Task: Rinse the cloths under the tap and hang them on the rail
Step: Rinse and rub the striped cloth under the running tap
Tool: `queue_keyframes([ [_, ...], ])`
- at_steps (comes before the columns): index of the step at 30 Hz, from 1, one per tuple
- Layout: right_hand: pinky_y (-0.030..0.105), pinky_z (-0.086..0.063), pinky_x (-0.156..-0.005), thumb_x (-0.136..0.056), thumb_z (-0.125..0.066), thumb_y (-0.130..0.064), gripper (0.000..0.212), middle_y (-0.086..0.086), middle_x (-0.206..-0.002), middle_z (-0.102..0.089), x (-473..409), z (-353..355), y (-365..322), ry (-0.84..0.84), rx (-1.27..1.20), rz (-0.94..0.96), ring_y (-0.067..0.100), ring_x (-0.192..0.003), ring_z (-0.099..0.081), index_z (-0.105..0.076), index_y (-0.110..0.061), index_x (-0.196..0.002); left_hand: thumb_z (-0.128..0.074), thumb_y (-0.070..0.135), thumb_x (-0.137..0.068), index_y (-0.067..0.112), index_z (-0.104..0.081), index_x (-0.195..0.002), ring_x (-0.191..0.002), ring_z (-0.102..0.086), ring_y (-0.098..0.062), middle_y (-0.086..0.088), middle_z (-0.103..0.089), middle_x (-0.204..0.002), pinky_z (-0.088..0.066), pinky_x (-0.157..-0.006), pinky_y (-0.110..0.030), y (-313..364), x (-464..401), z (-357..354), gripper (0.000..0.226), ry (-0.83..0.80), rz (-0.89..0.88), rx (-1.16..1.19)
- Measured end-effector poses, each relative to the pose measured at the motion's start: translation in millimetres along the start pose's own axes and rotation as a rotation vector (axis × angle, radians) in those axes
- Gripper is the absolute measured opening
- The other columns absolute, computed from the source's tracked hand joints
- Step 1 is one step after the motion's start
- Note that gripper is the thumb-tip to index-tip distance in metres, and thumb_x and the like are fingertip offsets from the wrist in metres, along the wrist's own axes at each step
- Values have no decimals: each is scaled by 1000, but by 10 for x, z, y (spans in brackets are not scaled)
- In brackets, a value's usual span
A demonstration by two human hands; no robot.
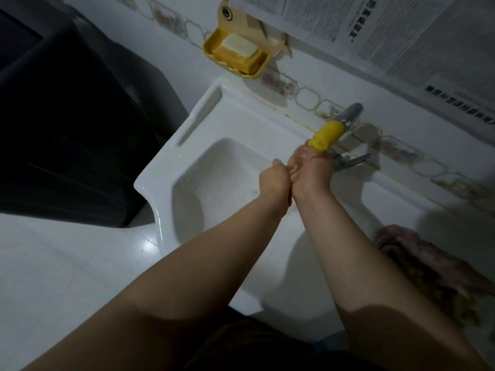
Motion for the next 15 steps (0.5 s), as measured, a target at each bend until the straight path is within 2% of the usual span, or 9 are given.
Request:
queue_keyframes([
  [3, 19, -20, -40, -92, -40, -10, 38, -6, -39, -28, 45, -114, -29, -46, -97, -18, 10, -36, -25, -26, -19, -58, -36, 20, -96, 11, -46, -65, -45, -41, -19, -7, -49, -58, -30, -39, -22, 47, -17, 29, 34, 5, -55, -7],
  [5, 15, -15, -38, -96, -42, -24, 44, -6, -38, -24, 26, -139, -17, -55, -178, -106, 9, -34, -21, -23, -20, -57, -36, 21, -95, 12, -41, -60, -36, -36, -17, -2, -43, -42, -25, -38, -20, 69, -18, 68, 37, -16, -68, -9],
  [7, 15, -17, -40, -96, -37, -33, 43, -6, -42, -28, -2, -114, 3, -95, -195, -253, 9, -38, -24, -25, -21, -56, -36, 27, -98, 14, -40, -60, -31, -31, -14, 2, -37, -35, -21, -38, -17, 52, -65, 104, 40, -98, -42, -39],
  [9, 20, -30, -46, -99, -32, -28, 39, -4, -56, -39, -46, -20, 24, -110, -100, -324, 9, -49, -35, -37, -20, -61, -38, 44, -99, 16, -46, -63, -32, -35, -11, 3, -39, -38, -23, -38, -15, 47, -112, 169, 46, -239, -1, -98],
  [12, 25, -41, -58, -101, -35, -18, 35, -1, -62, -49, -129, 108, -80, -142, -55, -235, 14, -61, -46, -44, -18, -68, -40, 68, -88, 19, -66, -65, -44, -47, -15, 1, -48, -53, -34, -48, -21, 101, -137, 363, 60, -541, 72, -123],
  [14, 30, -49, -63, -102, -39, -20, 31, 5, -70, -60, -185, 205, -236, -205, -35, -195, 20, -68, -57, -52, -14, -75, -49, 64, -82, 14, -74, -87, -58, -60, -21, -7, -65, -71, -43, -58, -27, 152, -200, 580, 56, -625, 64, -116],
  [15, 32, -52, -65, -101, -41, -21, 28, 9, -78, -64, -212, 268, -304, -245, 45, -166, 23, -73, -62, -57, -11, -81, -54, 57, -82, 6, -71, -101, -61, -64, -22, -13, -68, -80, -48, -59, -28, 169, -243, 677, 57, -629, 51, -101],
])
Point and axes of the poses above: each hand's wrist, its own x-axis away from the middle knuckle, its own z-axis out of the back of the hand, y = z × x, the point moved 3 cm from there along -x, towards the middle knuckle
